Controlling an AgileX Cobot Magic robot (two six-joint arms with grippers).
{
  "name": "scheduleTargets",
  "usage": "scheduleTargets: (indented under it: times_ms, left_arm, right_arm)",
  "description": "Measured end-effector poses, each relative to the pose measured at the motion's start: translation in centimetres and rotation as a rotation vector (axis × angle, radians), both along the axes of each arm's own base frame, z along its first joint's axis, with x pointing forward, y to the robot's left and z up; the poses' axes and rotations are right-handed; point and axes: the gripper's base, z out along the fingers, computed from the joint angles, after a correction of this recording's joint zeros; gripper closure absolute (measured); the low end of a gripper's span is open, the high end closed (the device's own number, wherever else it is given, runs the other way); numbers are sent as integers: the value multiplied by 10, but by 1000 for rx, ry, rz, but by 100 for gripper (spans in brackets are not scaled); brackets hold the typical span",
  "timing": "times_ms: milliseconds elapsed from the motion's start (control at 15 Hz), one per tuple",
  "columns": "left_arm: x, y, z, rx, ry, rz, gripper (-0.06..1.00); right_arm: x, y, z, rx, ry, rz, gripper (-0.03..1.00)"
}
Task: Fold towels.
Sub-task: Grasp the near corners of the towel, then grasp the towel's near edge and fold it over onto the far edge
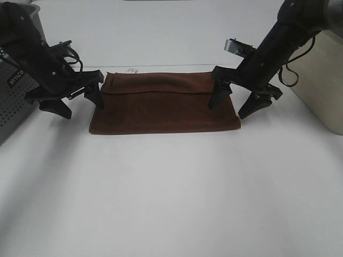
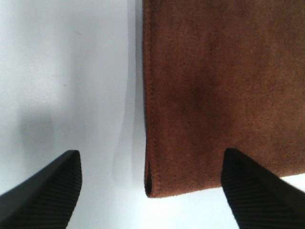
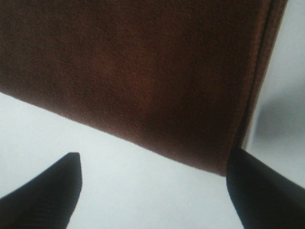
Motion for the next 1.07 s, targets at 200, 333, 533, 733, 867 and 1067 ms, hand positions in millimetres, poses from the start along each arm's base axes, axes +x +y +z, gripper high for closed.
scheduleTargets:
  times_ms: [200, 333, 533, 733, 867, 1067]
  left_arm:
    - [2, -6, -14, -2, 2, 5, 18]
    - [2, -15, -22, -4, -4, -3, 19]
    - [5, -25, -30, -19, -10, -1, 21]
    - [8, -27, -35, -37, -14, 14, 39]
    - [7, -28, -38, -33, -12, -6, 71]
    - [5, -29, -39, -21, 8, -35, 93]
  right_arm:
    - [4, 0, 0, -2, -46, -3, 19]
    - [5, -2, -5, -20, -57, 0, 19]
    - [6, -1, -26, -23, -22, -6, 19]
    - [8, -1, -32, -24, -27, -16, 39]
    - [9, -1, -37, -26, -30, -24, 72]
    - [9, -1, -40, -32, -16, -54, 97]
